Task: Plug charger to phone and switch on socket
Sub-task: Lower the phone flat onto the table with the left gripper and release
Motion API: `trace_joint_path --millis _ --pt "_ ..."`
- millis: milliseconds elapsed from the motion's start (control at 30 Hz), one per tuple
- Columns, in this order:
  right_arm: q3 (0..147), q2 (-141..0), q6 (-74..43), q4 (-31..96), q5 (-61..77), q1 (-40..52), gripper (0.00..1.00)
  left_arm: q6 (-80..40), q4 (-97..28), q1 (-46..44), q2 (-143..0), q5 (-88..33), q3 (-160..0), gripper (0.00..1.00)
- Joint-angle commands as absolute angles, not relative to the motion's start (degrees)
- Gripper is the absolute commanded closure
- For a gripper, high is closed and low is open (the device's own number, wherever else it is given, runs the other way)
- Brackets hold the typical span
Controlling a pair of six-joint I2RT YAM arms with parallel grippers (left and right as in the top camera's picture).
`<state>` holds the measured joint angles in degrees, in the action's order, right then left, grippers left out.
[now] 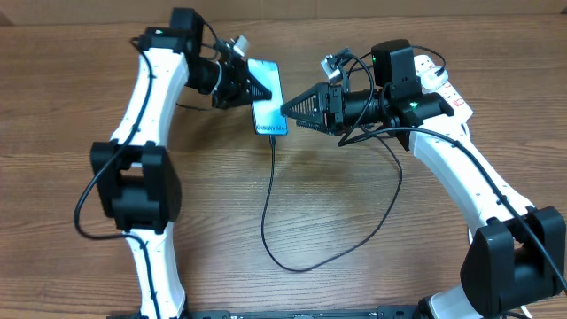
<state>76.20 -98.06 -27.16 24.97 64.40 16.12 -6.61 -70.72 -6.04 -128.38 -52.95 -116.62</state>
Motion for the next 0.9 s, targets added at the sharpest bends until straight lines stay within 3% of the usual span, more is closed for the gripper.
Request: trace_joint_path --millis 0,300,867 --pt "76.9 -98.2 -26.5 25.1 63.8 16.1 0.02 -4.7 -69.8 -7.7 -130.9 -49.6 -116.8 0.96" --pt "76.9 -98.2 -26.5 25.9 63.4 16.1 0.02 -11.1 -67.4 -12.9 -133.4 -32.2 -116.8 0.96" --pt "76.9 -98.2 -26.5 27.6 63.4 16.1 0.02 -12.5 -67.1 -15.4 -141.9 -39.0 -116.8 0.96"
